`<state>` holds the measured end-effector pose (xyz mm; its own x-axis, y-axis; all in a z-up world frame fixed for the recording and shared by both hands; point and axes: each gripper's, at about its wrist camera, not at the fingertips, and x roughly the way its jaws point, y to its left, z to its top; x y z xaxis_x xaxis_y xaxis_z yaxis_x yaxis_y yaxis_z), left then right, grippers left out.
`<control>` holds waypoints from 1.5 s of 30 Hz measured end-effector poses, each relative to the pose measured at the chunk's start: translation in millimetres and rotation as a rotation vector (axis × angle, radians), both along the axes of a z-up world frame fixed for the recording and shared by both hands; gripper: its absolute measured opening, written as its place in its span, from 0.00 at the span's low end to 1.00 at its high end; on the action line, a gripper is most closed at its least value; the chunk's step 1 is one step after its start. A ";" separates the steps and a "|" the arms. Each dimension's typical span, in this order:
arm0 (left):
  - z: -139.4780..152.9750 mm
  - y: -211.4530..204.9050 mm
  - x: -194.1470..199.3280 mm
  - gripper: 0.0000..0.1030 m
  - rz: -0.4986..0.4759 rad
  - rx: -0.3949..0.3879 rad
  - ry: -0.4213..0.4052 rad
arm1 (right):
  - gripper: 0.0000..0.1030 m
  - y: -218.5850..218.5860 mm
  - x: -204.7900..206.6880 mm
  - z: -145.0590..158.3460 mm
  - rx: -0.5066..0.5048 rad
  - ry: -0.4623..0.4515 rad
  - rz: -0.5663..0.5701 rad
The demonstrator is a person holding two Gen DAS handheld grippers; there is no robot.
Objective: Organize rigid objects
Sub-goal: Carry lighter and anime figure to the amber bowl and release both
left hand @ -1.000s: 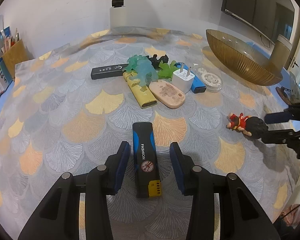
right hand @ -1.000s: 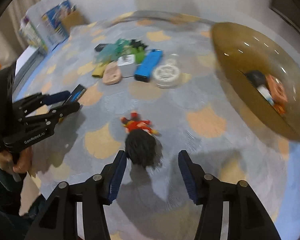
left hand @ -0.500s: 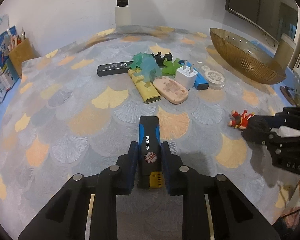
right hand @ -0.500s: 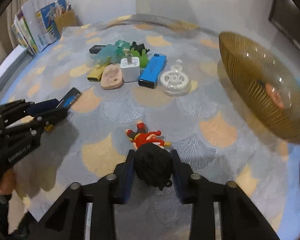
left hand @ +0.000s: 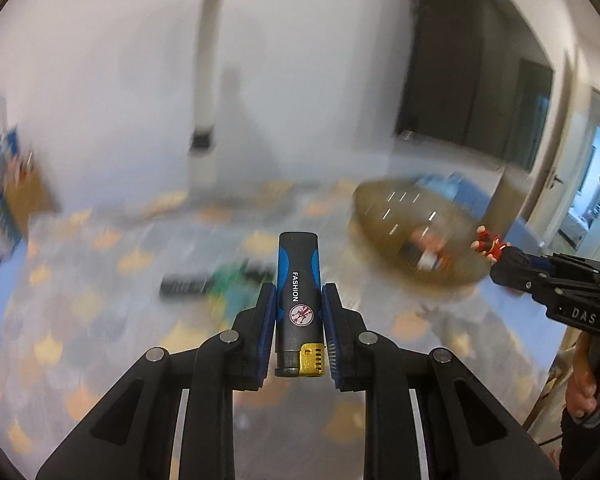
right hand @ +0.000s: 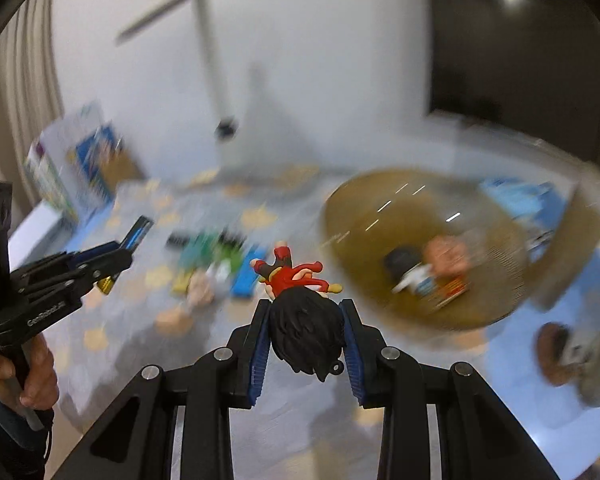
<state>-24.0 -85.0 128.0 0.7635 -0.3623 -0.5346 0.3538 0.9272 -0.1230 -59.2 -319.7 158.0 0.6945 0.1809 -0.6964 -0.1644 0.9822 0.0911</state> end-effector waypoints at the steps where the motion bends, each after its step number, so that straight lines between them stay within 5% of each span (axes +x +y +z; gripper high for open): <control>1: 11.5 -9.8 4.3 0.19 -0.017 0.002 -0.025 | 0.32 -14.2 0.6 13.3 0.000 -0.034 -0.040; 7: 43.2 -77.2 35.9 0.19 -0.134 0.005 -0.066 | 0.32 -82.0 21.5 42.5 0.024 -0.056 -0.220; 19: -39.6 -191.5 98.9 0.20 -0.282 0.079 0.229 | 0.32 -133.6 73.0 -41.6 0.084 0.257 -0.335; 21: -38.0 -191.8 99.4 0.44 -0.282 0.068 0.246 | 0.34 -140.4 76.2 -42.2 0.097 0.254 -0.352; 30: -7.6 -103.3 79.4 0.51 -0.130 -0.031 0.171 | 0.55 -136.2 48.3 -10.5 0.115 0.154 -0.364; 35: -3.2 -23.4 52.6 0.51 0.040 -0.034 0.129 | 0.61 -79.9 35.5 6.5 0.138 0.097 -0.203; 39: -35.3 49.8 35.2 0.58 0.196 -0.058 0.185 | 0.63 -17.3 33.4 -3.8 0.129 0.090 -0.050; 45: -111.4 100.0 29.8 0.59 0.368 0.037 0.298 | 0.63 53.6 38.3 -88.1 0.097 0.158 0.059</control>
